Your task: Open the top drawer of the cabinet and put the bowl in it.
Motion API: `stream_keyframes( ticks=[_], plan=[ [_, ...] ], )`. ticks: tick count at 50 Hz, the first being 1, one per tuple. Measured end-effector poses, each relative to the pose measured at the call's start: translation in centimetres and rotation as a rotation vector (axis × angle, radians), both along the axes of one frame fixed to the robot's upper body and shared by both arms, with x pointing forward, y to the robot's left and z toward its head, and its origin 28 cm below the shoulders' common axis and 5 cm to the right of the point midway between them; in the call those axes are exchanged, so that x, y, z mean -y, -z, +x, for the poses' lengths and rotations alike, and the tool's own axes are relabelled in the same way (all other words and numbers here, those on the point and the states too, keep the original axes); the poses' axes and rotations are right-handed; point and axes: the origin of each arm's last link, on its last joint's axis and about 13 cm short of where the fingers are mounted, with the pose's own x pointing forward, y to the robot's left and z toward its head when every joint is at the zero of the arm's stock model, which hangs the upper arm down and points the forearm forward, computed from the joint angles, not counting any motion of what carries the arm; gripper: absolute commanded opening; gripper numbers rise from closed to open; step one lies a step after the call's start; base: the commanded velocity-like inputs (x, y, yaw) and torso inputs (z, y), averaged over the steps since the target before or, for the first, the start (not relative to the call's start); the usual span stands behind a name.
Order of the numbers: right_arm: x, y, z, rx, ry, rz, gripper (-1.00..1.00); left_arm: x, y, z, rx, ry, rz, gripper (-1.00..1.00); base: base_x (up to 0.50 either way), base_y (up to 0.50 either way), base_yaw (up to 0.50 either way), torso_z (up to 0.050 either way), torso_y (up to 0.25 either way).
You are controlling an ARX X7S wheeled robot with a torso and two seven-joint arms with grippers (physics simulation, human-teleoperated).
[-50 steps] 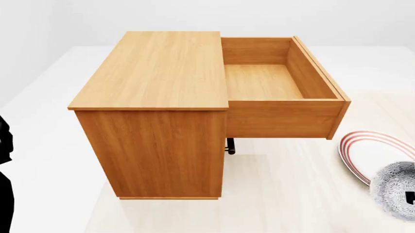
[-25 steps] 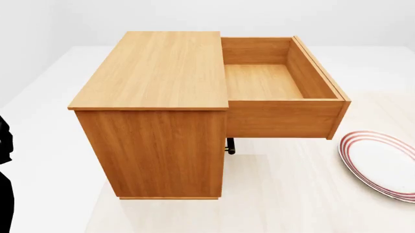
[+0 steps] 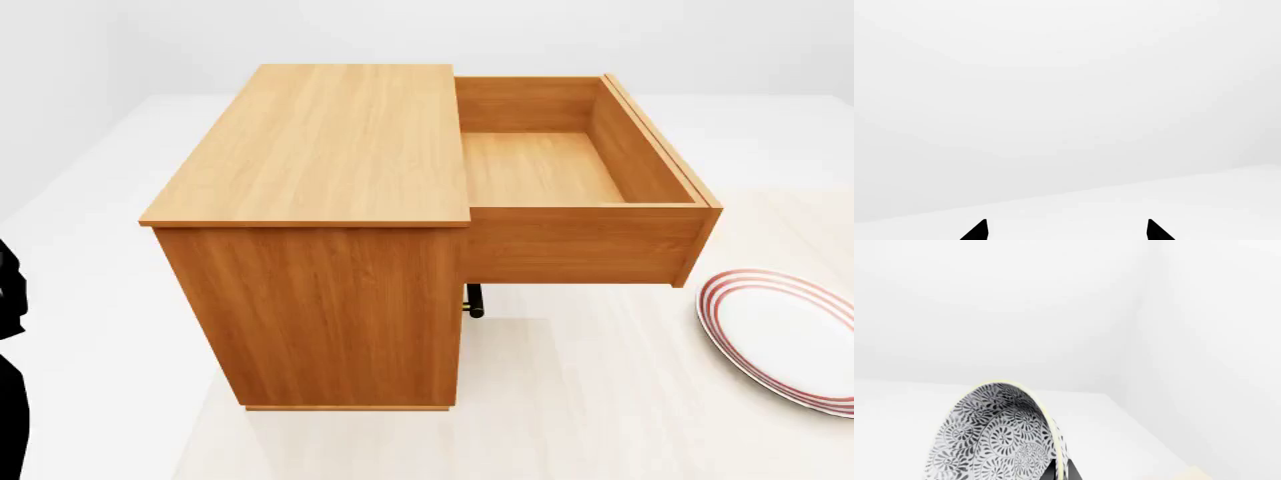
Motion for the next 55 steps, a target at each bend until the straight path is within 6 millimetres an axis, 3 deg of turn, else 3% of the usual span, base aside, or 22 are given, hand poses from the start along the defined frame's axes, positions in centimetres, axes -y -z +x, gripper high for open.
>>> stream_keyframes(
  ticks=[11, 28, 40, 55],
  plan=[
    [-5.1, -0.3, 2.2, -0.113, -0.239, -0.105, -1.00, -0.1, 0.0, 0.0, 0.005, 0.012, -0.002, 1.00, 0.00, 0.00, 0.00, 0.000, 0.000],
    [-10.7, 2.2, 4.1, -0.371, -0.447, -0.302, -1.00, 0.0, 0.0, 0.0, 0.007, 0.017, -0.003, 1.00, 0.00, 0.00, 0.00, 0.000, 0.001],
    [-12.0, 4.3, 5.3, -0.510, -0.449, -0.342, -1.00, -0.1, 0.0, 0.0, 0.010, 0.022, -0.007, 1.00, 0.00, 0.00, 0.00, 0.000, 0.000],
    [-11.7, 7.6, 7.0, -0.595, -0.379, -0.325, -1.00, -0.1, 0.1, -0.1, 0.018, 0.030, -0.009, 1.00, 0.00, 0.00, 0.00, 0.000, 0.001]
  ],
)
